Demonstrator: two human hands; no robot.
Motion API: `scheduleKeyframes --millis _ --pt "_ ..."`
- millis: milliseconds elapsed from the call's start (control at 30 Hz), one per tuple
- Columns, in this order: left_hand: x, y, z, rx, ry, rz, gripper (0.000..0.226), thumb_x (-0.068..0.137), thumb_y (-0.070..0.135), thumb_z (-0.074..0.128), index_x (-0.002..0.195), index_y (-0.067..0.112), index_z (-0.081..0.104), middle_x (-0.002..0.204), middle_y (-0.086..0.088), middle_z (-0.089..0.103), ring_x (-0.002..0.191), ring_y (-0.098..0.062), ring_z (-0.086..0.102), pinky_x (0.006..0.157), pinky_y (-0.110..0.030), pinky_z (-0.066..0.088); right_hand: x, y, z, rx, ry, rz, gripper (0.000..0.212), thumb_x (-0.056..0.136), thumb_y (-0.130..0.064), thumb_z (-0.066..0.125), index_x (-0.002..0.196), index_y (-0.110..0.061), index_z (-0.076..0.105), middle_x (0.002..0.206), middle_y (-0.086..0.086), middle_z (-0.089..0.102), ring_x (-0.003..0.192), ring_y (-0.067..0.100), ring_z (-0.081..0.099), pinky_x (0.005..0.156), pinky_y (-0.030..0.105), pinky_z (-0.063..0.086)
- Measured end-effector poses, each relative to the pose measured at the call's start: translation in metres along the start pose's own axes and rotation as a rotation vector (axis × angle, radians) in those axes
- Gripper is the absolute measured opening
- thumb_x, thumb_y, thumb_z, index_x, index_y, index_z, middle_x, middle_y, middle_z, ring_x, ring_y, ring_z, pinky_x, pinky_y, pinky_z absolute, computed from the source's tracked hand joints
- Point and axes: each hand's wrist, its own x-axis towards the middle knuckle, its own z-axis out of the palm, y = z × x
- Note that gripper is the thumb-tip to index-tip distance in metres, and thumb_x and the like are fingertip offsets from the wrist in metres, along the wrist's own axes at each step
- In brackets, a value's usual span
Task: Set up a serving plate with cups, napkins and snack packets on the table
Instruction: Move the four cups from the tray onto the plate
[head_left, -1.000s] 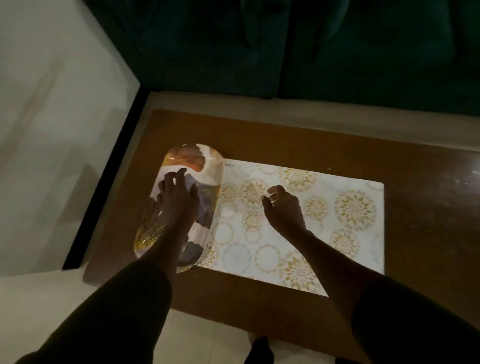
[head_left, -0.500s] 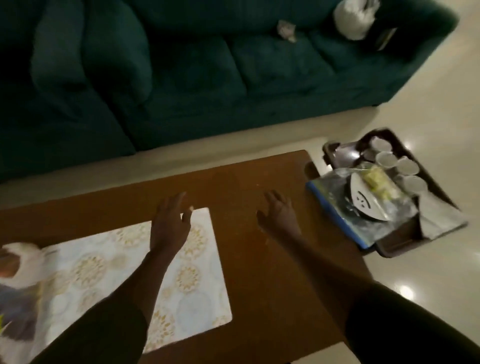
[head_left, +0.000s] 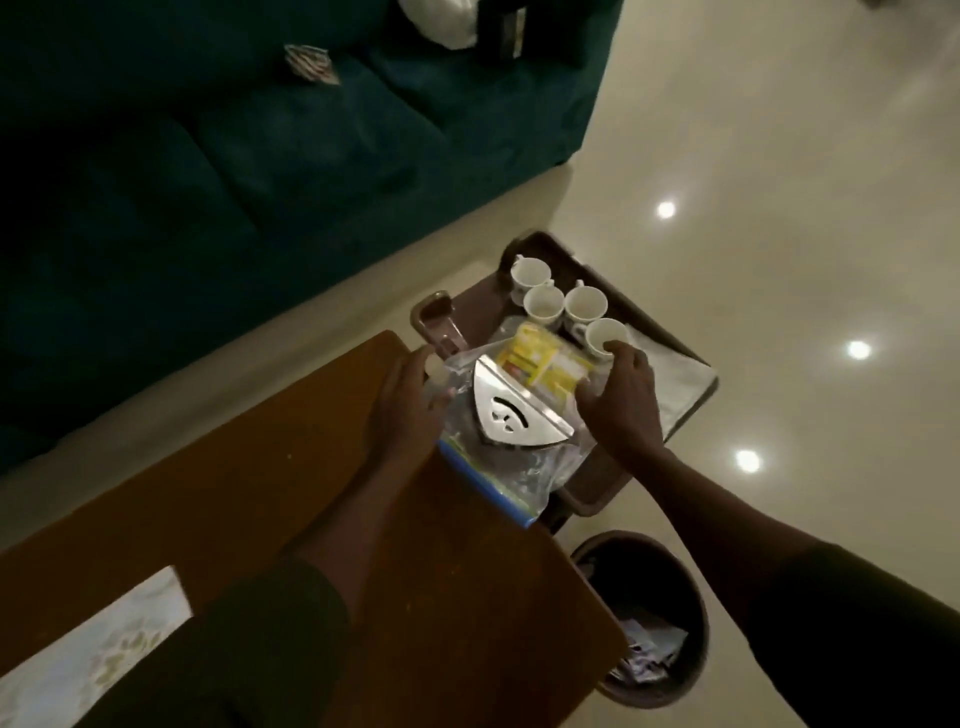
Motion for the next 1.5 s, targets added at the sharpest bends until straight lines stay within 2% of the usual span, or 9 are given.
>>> scheduleKeyframes --millis 200,433,600,833,1000,1133,1267,1433,1500 --pt "0.078 0.071 0.069 0.012 -0.138 0.182 0.072 0.085 0.019 0.073 0.148 0.022 0.038 0.15 -0.004 0.045 0.137 -0.025 0.043 0.109 -0.044 0.04 0.066 0.057 -0.002 0.079 -0.012 0.103 0.068 0.077 -0.026 0.072 0.134 -0.007 0.042 0.136 0.013 0.047 0.129 0.03 0.042 0.101 0.037 0.038" --pt "0.146 0.108 0.124 0.344 -0.302 0.488 0.074 0.086 0.0 0.06 0.148 0.032 0.038 0.144 -0.01 0.041 0.129 -0.03 0.044 0.099 -0.043 0.045 0.109 0.08 0.027 0.072 -0.057 0.063 0.068 0.073 -0.033 0.078 0.128 -0.011 0.045 0.129 0.01 0.052 0.12 0.027 0.048 0.082 0.028 0.035" --pt "0.173 0.119 0.145 0.602 -0.391 0.643 0.075 0.086 0.005 0.061 0.149 0.037 0.034 0.14 -0.01 0.045 0.127 -0.03 0.043 0.095 -0.043 0.045 0.123 0.08 0.038 0.1 -0.118 0.008 0.076 0.073 -0.04 0.079 0.134 -0.011 0.043 0.135 0.01 0.051 0.122 0.028 0.048 0.088 0.036 0.043" --pt "0.183 0.127 0.154 0.712 -0.381 0.664 0.072 0.081 0.034 0.071 0.145 0.037 0.037 0.132 -0.008 0.054 0.131 -0.028 0.039 0.106 -0.051 0.03 0.118 0.084 0.027 0.112 0.026 0.015 0.055 0.069 -0.023 0.079 0.116 -0.013 0.05 0.114 0.005 0.058 0.102 0.021 0.054 0.072 0.028 0.035" --pt "0.172 0.127 0.161 0.622 -0.317 0.69 0.062 0.076 0.043 0.073 0.133 0.031 0.049 0.123 -0.005 0.063 0.125 -0.027 0.048 0.114 -0.048 0.023 0.114 0.084 0.017 0.135 0.115 0.02 0.059 0.068 -0.033 0.082 0.115 -0.014 0.051 0.112 0.002 0.058 0.099 0.016 0.053 0.07 0.023 0.035" --pt "0.158 0.127 0.149 0.31 -0.253 0.65 0.058 0.071 0.036 0.074 0.126 0.025 0.057 0.116 -0.006 0.067 0.114 -0.028 0.056 0.106 -0.043 0.037 0.109 0.074 0.003 0.19 0.241 -0.015 0.071 0.062 -0.049 0.083 0.114 -0.013 0.051 0.105 -0.001 0.057 0.089 0.012 0.053 0.063 0.017 0.037" --pt "0.136 0.117 0.119 0.056 -0.104 0.536 0.062 0.067 0.026 0.073 0.127 0.028 0.055 0.117 -0.001 0.057 0.109 -0.021 0.055 0.091 -0.035 0.047 0.1 0.051 -0.009 0.28 0.533 -0.06 0.06 0.069 -0.03 0.074 0.119 -0.006 0.051 0.111 0.005 0.056 0.096 0.011 0.051 0.079 0.021 0.046" --pt "0.108 0.081 0.061 -0.039 0.059 0.372 0.058 0.067 0.017 0.069 0.122 0.028 0.057 0.117 -0.003 0.046 0.097 -0.01 0.052 0.074 -0.003 0.035 0.083 -0.006 0.006 0.286 0.442 -0.114 0.065 0.074 -0.034 0.072 0.129 -0.011 0.047 0.122 0.004 0.055 0.106 0.007 0.049 0.088 0.018 0.044" --pt "0.096 0.061 0.031 -0.039 0.059 0.295 0.057 0.069 0.014 0.074 0.122 0.027 0.059 0.119 -0.004 0.047 0.097 -0.009 0.051 0.074 -0.006 0.036 0.067 -0.033 0.019 0.267 0.359 -0.144 0.066 0.072 -0.033 0.073 0.13 -0.016 0.046 0.121 0.003 0.055 0.104 0.007 0.048 0.084 0.015 0.039"
